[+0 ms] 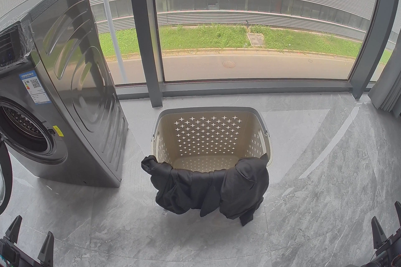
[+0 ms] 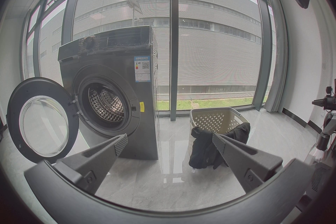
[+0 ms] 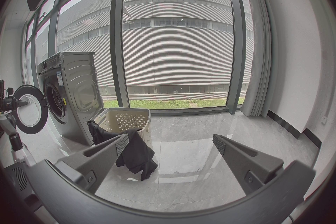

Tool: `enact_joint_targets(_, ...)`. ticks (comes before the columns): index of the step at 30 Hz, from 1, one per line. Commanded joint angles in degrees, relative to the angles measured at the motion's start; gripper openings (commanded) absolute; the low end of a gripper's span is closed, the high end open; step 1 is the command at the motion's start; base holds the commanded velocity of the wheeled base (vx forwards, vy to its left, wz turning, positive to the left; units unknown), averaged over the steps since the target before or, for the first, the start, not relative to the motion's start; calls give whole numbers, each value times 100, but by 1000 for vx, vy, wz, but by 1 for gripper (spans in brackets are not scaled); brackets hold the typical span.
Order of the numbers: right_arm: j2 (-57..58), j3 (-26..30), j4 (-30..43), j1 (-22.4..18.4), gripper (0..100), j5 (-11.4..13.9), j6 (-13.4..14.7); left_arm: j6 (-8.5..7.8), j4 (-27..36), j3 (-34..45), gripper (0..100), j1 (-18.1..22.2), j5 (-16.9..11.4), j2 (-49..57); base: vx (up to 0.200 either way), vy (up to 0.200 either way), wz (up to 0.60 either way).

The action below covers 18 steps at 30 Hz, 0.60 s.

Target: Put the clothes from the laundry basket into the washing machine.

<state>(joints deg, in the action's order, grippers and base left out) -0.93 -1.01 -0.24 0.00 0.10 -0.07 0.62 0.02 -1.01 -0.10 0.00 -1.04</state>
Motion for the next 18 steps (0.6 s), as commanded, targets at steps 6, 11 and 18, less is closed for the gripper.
enact_joint_targets(6, 66, 101, -2, 0, 100, -1, -1, -1, -2, 92, 100, 1, 9, 86, 0, 0, 0)
enact_joint_targets(11, 66, 101, -2, 9, 100, -1, -1, -1, -2, 92, 100, 1, 9, 86, 0, 0, 0)
enact_joint_targets(18, 57, 101, -2, -18, 100, 8, -37, -9, -2, 92, 100, 1, 9, 95, 0, 143, 0)
